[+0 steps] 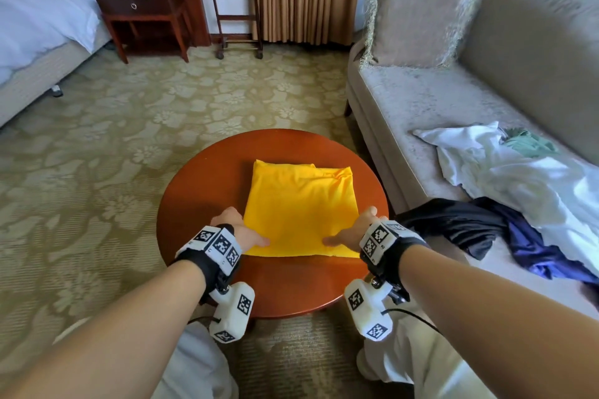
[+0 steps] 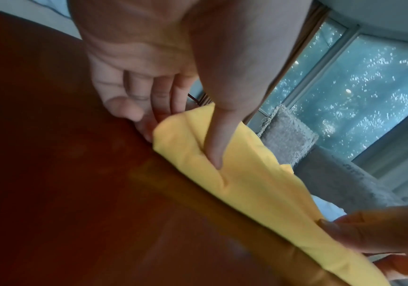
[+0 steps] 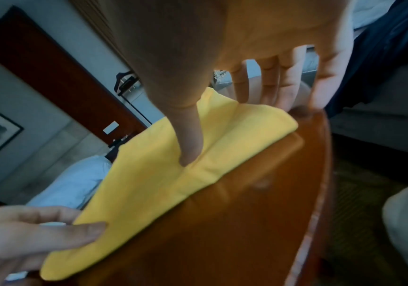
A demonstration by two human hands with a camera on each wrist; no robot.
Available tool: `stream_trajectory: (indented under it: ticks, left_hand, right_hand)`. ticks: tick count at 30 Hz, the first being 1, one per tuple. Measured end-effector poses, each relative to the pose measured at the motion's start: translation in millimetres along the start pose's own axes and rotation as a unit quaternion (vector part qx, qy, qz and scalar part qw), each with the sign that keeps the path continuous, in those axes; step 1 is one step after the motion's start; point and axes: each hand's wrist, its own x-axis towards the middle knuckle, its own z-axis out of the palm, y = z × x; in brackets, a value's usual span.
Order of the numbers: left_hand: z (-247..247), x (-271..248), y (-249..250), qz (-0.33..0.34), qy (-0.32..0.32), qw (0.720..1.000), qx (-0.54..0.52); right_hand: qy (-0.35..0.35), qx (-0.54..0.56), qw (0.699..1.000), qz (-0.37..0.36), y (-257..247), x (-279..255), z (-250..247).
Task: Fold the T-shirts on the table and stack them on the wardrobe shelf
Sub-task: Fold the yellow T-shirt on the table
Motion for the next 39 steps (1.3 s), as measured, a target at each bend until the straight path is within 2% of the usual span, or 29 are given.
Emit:
stream_trajectory:
  ticks: [3,6,9,13,15,17,19,21,26,31,34,37,39]
  left_hand:
    - [10,-8,-2,-0.015,0.042,0.998,0.038]
    - [17,-14,-2,-0.033,0.052,0.998,0.028]
    - [20,-22,-4,-0.05,0.037,0.998,0.02]
    - [25,-32,-7,-0.078,0.012,0.996,0.032]
    - [26,-39,-9,-0.075,-0.003,0.997,-0.013]
    - [23,-45,-12,-0.064,-0.019,0.991,-0.116]
    - [15,-54,-17,-0.065,-0.043,0.977,-0.199]
    - [5,-61,-23,-0.072,-0.073,0.966,-0.238]
    - [-11,-69,-34,0.047,-0.024,0.937,-0.346]
    - [-21,-82,-45,0.13,-0.051,0.904,-0.403]
    - [-26,-88,-52,0.162,-0.08,0.887,-0.426]
    - [-27,-83,-55,0.178,-0.058,0.897,-0.401]
    - [-27,-76,-54,0.189,-0.001,0.908,-0.374]
  right_hand:
    - [0.021,0.014,1.0,0.013,8,-7,9]
    - [0.012,0.036,0.999,0.018,12,-13,14]
    - [-0.018,0.085,0.996,0.025,14,-21,11]
    - [-0.066,0.052,0.996,-0.011,17,-38,8]
    - [-0.112,0.063,0.991,-0.035,20,-44,9]
    - [-0.167,0.086,0.979,-0.083,28,-45,12]
    - [-0.16,0.169,0.972,-0.033,34,-43,9]
    - [-0.159,0.229,0.96,0.006,40,-41,2]
    - [-0.161,0.385,0.909,-0.009,48,-41,-13]
    - [-0.157,0.422,0.891,-0.055,47,-49,-23]
    - [-0.192,0.441,0.872,-0.086,49,-47,-28]
    - [-0.221,0.431,0.865,-0.129,49,-48,-30]
    - [-0.204,0.38,0.888,-0.16,51,-47,-31]
